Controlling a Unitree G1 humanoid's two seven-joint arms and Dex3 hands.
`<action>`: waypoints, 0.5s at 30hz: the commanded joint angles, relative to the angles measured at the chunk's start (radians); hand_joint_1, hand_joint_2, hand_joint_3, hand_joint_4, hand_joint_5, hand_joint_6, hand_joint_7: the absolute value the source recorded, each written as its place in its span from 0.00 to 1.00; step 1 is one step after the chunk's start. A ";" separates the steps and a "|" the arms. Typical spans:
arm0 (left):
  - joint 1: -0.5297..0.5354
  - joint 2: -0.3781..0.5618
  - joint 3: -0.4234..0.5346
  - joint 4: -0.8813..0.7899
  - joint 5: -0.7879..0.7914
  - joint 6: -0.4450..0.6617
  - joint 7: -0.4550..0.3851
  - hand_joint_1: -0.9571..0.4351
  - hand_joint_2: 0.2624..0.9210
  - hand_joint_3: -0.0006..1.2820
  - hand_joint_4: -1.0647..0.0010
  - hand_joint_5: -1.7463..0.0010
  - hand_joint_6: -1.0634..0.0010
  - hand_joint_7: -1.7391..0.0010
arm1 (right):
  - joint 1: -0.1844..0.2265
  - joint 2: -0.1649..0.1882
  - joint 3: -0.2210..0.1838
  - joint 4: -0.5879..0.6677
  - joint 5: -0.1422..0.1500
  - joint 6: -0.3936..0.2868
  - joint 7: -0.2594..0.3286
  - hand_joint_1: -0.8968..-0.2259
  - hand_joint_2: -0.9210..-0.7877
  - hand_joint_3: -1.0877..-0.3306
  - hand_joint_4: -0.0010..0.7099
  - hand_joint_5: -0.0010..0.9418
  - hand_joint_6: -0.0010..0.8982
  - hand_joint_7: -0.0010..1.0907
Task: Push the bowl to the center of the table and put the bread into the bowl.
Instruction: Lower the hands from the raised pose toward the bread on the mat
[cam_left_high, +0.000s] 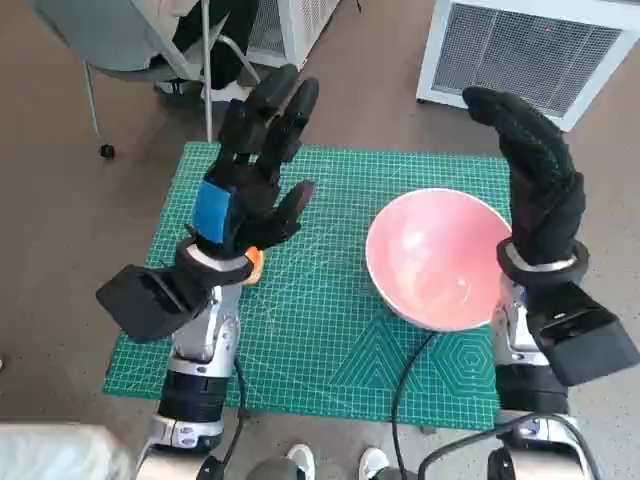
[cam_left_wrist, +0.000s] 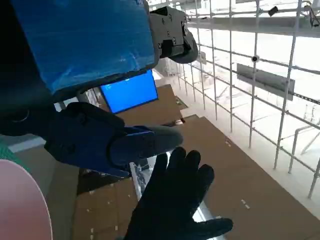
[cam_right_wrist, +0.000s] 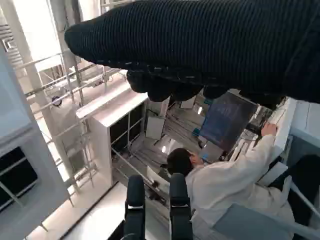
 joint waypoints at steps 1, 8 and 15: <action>-0.015 0.004 -0.002 0.003 0.012 -0.005 0.000 0.33 1.00 0.36 0.84 1.00 1.00 0.68 | 0.028 -0.005 -0.006 0.015 -0.007 0.001 -0.005 0.46 0.00 0.44 0.53 0.00 0.21 0.34; -0.017 0.003 -0.003 0.014 0.015 -0.011 -0.001 0.33 1.00 0.36 0.84 1.00 1.00 0.68 | 0.029 -0.002 -0.006 0.019 -0.011 0.000 -0.006 0.47 0.00 0.44 0.52 0.00 0.21 0.34; -0.017 0.003 -0.002 0.015 0.012 -0.012 -0.002 0.35 1.00 0.36 0.84 1.00 1.00 0.68 | 0.033 -0.002 -0.004 0.027 -0.021 -0.010 -0.008 0.47 0.00 0.43 0.52 0.00 0.21 0.34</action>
